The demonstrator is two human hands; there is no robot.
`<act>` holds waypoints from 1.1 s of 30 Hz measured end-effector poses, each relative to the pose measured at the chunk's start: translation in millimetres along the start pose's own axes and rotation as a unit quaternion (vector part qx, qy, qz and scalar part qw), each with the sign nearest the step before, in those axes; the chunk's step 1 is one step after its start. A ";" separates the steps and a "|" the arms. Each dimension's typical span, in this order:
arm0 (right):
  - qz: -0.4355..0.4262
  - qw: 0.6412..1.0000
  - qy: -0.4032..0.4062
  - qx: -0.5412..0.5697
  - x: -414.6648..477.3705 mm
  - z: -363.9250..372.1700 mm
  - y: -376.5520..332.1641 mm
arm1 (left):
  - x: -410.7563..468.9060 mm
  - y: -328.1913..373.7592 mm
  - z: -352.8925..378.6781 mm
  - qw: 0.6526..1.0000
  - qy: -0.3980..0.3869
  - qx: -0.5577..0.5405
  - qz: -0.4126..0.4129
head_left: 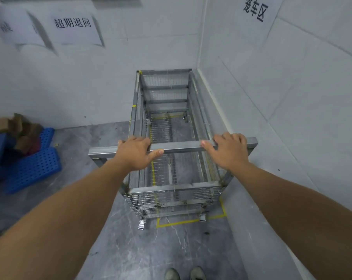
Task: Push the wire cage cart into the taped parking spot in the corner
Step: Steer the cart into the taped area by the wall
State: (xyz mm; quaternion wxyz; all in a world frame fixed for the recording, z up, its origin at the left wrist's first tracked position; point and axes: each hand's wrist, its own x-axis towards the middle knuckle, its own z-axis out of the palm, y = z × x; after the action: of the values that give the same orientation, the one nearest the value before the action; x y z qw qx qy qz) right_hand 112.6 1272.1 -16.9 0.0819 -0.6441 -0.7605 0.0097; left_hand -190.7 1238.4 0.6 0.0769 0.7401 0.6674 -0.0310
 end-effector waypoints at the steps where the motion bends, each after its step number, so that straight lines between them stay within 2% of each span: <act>1: 0.002 1.000 -0.005 -0.002 0.2 -0.3 -0.1 | 0.1 0.0 0.0 1.000 -0.001 -0.003 0.000; 7: 0.012 0.999 -0.034 -0.007 1.0 -3.1 -5.2 | -0.3 3.8 -3.4 0.999 -0.020 -0.038 -0.033; 12: -0.027 0.999 -0.044 0.000 -3.9 -1.8 -13.5 | 1.1 8.6 -1.0 0.994 0.005 -0.085 -0.068; 17: -0.040 0.997 -0.060 -0.001 0.0 -2.8 -8.9 | -0.9 14.4 5.2 0.995 0.029 -0.061 -0.080; 21: -0.047 0.997 -0.068 -0.001 3.3 -7.0 -4.0 | 1.3 22.7 5.7 0.993 0.017 -0.055 -0.100; 33: -0.007 0.999 -0.041 0.027 11.5 -5.9 1.5 | 13.3 33.7 5.3 0.994 0.031 -0.046 -0.097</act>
State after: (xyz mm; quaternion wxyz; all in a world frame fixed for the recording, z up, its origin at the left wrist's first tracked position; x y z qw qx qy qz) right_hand 113.1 1283.1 -10.0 0.0677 -0.6351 -0.7674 0.0559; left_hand -155.5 1247.3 -4.2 0.0866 0.6678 0.7392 0.0156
